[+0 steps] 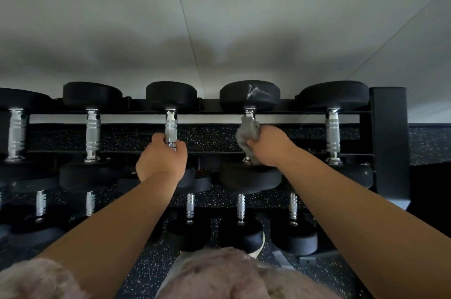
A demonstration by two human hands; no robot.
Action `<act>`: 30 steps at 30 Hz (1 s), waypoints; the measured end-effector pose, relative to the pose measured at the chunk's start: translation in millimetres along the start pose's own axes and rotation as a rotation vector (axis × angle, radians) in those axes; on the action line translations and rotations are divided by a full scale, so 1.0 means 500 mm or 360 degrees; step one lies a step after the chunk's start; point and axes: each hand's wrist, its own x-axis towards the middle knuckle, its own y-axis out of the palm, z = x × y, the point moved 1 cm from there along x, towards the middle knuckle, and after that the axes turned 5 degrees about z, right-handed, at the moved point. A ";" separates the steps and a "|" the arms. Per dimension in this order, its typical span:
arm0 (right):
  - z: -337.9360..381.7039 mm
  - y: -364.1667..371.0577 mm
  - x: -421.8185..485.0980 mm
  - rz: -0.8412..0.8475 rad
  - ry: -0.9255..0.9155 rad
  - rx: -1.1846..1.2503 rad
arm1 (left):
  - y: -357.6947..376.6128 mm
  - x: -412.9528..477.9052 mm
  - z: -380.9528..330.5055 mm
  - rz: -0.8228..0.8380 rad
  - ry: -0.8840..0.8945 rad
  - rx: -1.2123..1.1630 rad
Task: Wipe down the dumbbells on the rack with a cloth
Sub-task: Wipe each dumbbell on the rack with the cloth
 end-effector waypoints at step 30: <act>0.092 -0.103 0.047 -0.0985 -0.0463 -0.0064 | -0.006 0.000 -0.003 0.0017 -0.0025 -0.0023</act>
